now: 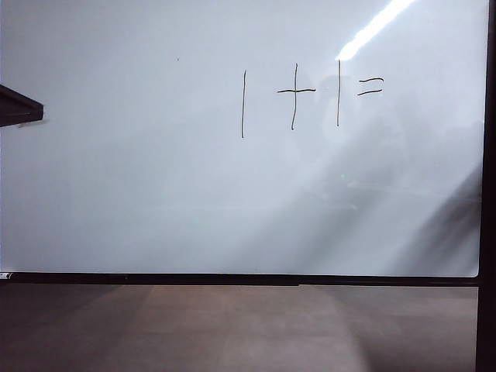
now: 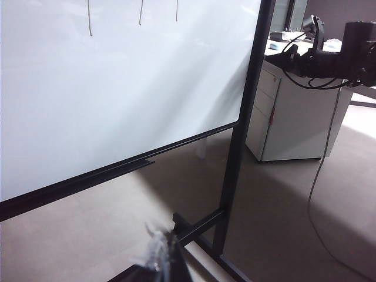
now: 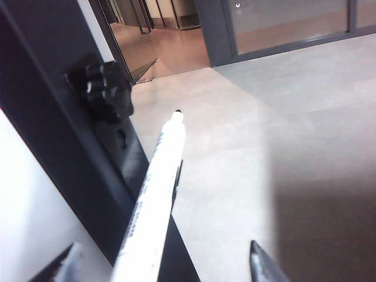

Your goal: Reach to the right to find the marker pen, pick it up, and write the answer to the math problem on the whiteboard.

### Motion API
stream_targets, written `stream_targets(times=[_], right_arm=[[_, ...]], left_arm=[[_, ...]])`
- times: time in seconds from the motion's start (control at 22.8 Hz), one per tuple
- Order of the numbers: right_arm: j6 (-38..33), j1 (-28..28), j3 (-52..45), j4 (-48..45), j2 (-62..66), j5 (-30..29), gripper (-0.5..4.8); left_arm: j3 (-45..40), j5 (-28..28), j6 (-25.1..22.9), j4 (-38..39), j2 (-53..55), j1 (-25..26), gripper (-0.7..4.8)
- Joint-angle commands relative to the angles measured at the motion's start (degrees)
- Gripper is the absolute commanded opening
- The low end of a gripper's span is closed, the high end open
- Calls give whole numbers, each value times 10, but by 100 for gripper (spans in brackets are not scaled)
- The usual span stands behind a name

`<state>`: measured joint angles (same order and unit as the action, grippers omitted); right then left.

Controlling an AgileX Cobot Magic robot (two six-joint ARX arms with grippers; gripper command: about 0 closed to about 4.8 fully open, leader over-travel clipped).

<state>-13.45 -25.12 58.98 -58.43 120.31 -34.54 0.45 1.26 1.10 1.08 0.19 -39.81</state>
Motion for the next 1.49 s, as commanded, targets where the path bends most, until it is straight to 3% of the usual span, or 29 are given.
stream_targets(times=[0.04,0.22,0.26,0.48,0.66,0.79,1.14,1.36,1.49], right_arm=[[0,4,2,-7,-2,1,170],[4,11,2,-7,-2,1,12],[4,11,2,-7,-2,1,-8],[-16,8,2,-24,-4,2,-8],[-129,-47,2,-76,-32,15,-9],[-171,-89,1,-71,-91,45,-9],[-194,-109,-118,-7,-350,64,-9],[-193,-56,-243,11,-494,43,-9],[-165,47,-269,31,-534,42,-9]], left_arm=[[0,0,-1,-7,0,0,-5],[0,0,-1,-7,0,0,-4],[0,0,-1,-7,0,0,-4],[0,0,-1,-7,0,0,-5],[0,3,-1,-7,0,12,-4],[0,-1,-1,-7,0,59,-5],[0,-9,-1,-7,0,60,-5],[0,-9,-1,-7,0,60,-4],[0,-9,-1,-7,0,60,-5]])
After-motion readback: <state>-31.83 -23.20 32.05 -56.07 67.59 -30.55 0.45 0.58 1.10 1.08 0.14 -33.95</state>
